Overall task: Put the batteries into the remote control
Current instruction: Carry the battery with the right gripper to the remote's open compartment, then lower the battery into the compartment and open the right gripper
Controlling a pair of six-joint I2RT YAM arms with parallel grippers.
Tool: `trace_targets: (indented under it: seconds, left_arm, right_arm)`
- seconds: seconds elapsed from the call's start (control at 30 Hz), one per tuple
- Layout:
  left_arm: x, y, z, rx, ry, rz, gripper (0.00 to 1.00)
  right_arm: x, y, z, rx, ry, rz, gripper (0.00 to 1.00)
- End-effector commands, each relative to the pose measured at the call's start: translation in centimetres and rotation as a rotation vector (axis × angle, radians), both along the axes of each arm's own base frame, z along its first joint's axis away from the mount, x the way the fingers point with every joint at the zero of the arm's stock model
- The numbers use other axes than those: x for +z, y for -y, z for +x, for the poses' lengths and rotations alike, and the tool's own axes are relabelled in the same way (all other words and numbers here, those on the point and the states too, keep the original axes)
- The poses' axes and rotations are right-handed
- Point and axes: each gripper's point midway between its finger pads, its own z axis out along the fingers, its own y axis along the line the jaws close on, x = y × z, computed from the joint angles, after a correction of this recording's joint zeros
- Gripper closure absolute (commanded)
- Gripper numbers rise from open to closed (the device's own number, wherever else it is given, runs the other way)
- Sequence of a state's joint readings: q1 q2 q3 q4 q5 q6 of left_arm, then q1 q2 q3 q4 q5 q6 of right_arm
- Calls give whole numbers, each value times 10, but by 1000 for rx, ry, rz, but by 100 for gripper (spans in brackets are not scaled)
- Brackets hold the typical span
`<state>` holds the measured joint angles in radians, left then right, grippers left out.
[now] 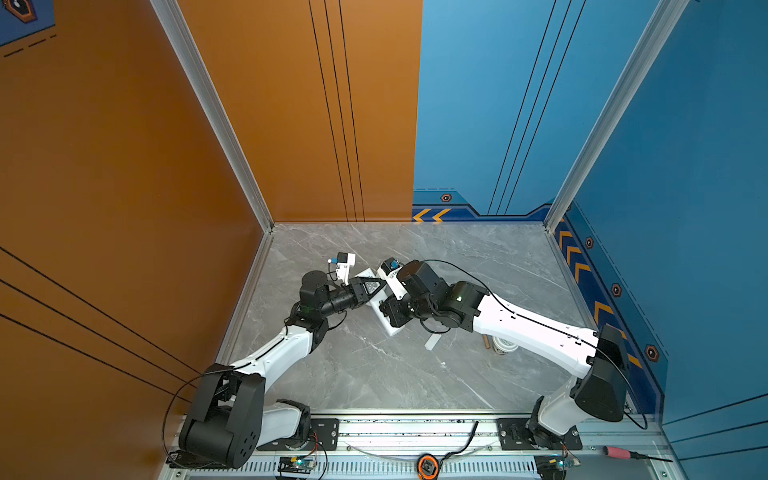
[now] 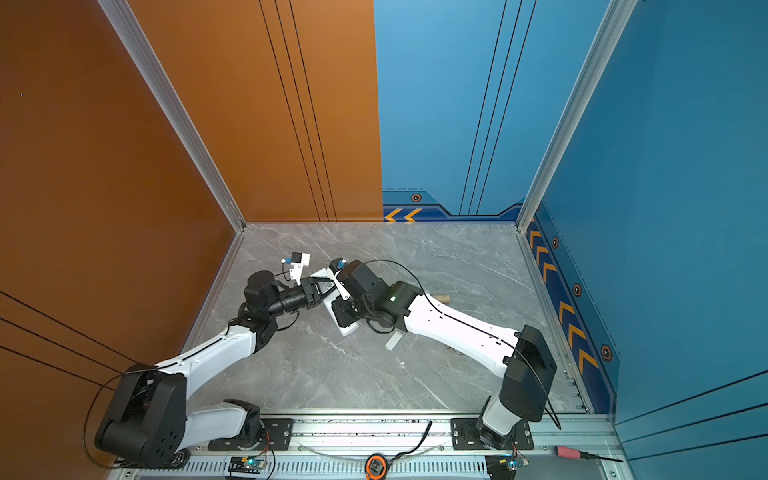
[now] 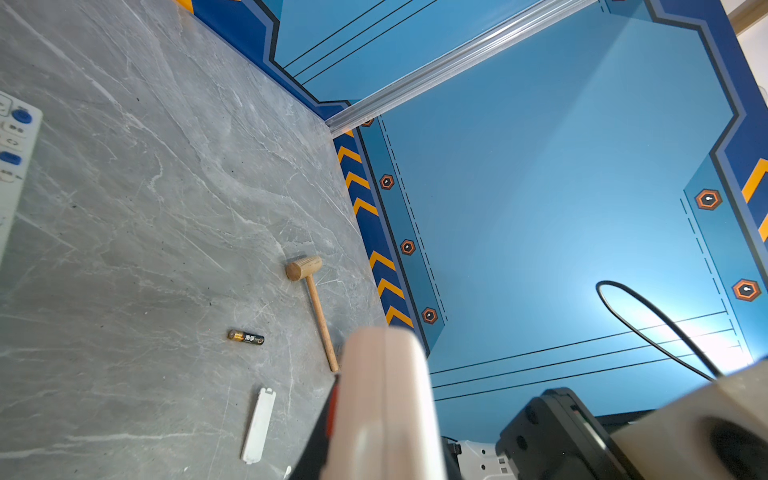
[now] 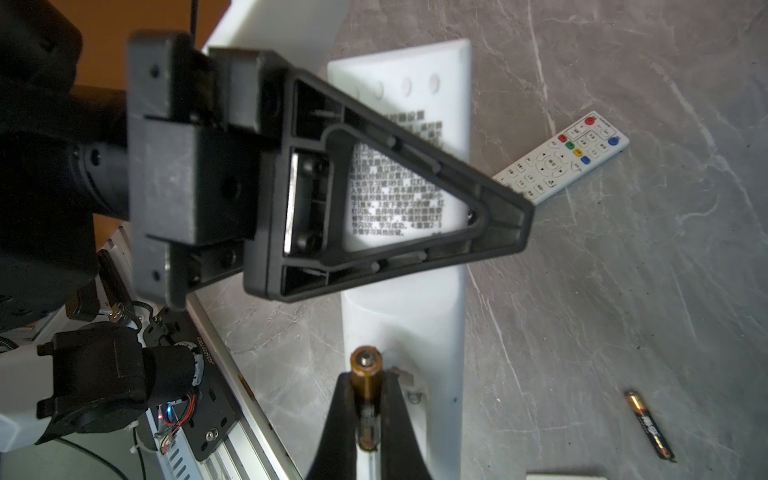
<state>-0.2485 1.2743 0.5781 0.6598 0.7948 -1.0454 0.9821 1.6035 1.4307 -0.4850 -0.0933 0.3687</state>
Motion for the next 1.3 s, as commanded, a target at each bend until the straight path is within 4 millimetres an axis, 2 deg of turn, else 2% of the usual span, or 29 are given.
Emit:
trace_targets:
  seconds: [0.0, 0.33, 0.77, 1.07, 1.27]
  left_arm:
    - [23, 2, -3, -35, 60, -58, 100]
    - [32, 1, -2, -49, 68, -90, 100]
    - [39, -6, -1, -33, 77, -119, 100]
    - [42, -9, 0, -27, 83, -121, 100]
    - [41, -8, 0, -29, 83, -119, 100]
  right_arm:
    - [-13, 2, -1, -18, -15, -21, 100]
    - [-7, 11, -1, -47, 33, -22, 100]
    - [-20, 5, -10, -18, 2, -33, 100]
    - [-21, 4, -18, 0, 0, -46, 79]
    - [-17, 5, -20, 3, 14, -49, 74]
